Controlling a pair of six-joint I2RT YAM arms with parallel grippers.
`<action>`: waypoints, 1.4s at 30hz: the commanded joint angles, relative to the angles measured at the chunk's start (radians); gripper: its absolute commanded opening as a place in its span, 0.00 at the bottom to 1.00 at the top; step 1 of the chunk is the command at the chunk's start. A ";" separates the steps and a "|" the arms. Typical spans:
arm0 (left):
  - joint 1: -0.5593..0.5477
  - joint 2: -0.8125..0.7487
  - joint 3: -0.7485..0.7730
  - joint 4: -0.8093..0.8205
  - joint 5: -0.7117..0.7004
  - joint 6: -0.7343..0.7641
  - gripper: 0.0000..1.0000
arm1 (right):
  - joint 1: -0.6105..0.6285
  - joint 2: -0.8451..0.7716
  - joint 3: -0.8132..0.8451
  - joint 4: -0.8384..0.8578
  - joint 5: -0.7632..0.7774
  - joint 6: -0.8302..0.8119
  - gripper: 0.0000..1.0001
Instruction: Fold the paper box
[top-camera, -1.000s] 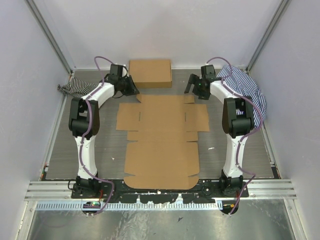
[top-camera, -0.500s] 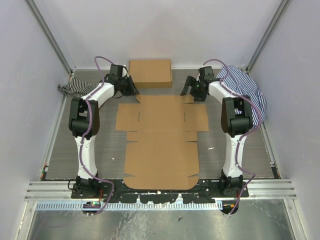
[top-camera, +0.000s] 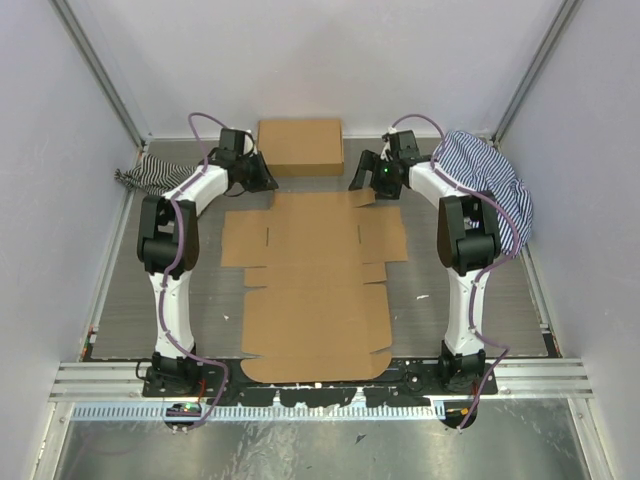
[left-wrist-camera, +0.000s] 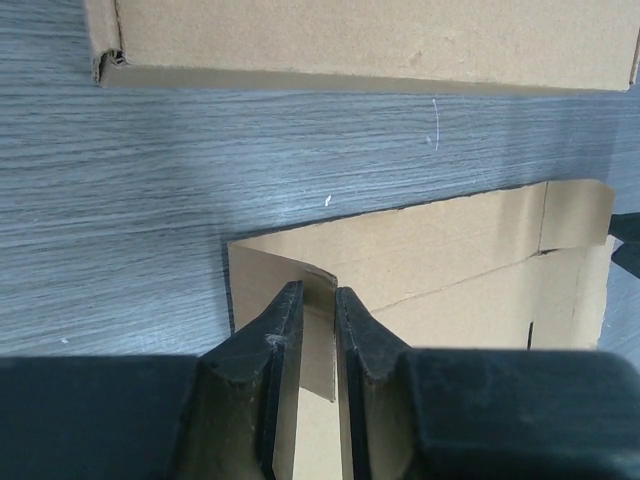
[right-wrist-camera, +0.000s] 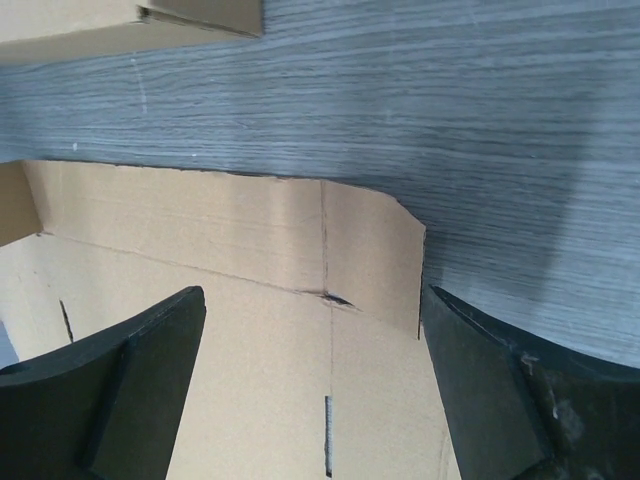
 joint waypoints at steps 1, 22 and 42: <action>0.002 -0.012 0.029 0.009 0.034 -0.009 0.25 | 0.023 -0.030 0.070 0.034 -0.053 -0.013 0.93; -0.003 0.057 0.030 0.065 0.085 -0.063 0.25 | 0.083 0.085 0.151 0.033 -0.107 0.000 0.93; -0.013 0.223 0.160 -0.135 0.038 -0.055 0.27 | 0.096 0.155 0.159 0.011 -0.079 0.002 0.92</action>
